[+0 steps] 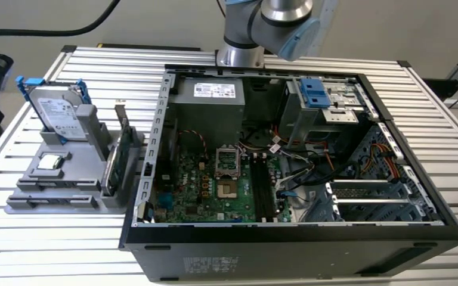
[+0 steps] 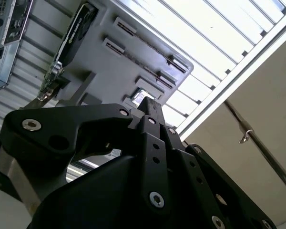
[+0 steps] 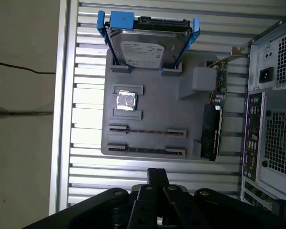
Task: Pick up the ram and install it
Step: 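Pick up the ram and move it above insertion slot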
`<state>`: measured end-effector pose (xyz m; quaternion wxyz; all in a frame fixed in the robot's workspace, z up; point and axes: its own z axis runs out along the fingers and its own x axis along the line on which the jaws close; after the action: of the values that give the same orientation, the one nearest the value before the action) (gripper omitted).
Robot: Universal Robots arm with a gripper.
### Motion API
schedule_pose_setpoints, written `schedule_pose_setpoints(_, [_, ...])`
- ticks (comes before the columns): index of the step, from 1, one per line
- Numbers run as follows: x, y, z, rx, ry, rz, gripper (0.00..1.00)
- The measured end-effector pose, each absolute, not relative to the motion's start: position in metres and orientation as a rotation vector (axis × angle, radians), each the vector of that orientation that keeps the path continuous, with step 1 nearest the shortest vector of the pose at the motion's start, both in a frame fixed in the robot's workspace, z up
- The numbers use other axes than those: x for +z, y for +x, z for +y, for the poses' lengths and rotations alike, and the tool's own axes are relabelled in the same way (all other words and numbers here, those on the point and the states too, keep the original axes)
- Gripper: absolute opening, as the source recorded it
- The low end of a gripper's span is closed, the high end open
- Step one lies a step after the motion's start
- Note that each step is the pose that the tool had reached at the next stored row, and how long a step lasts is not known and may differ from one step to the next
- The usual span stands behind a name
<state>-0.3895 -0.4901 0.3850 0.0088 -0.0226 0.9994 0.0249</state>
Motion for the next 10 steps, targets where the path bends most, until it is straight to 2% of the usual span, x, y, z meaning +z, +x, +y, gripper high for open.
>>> schedule_pose_setpoints(10, [0.3850, -0.3895, -0.4901, 0.078, -0.071, 3.122, 0.00])
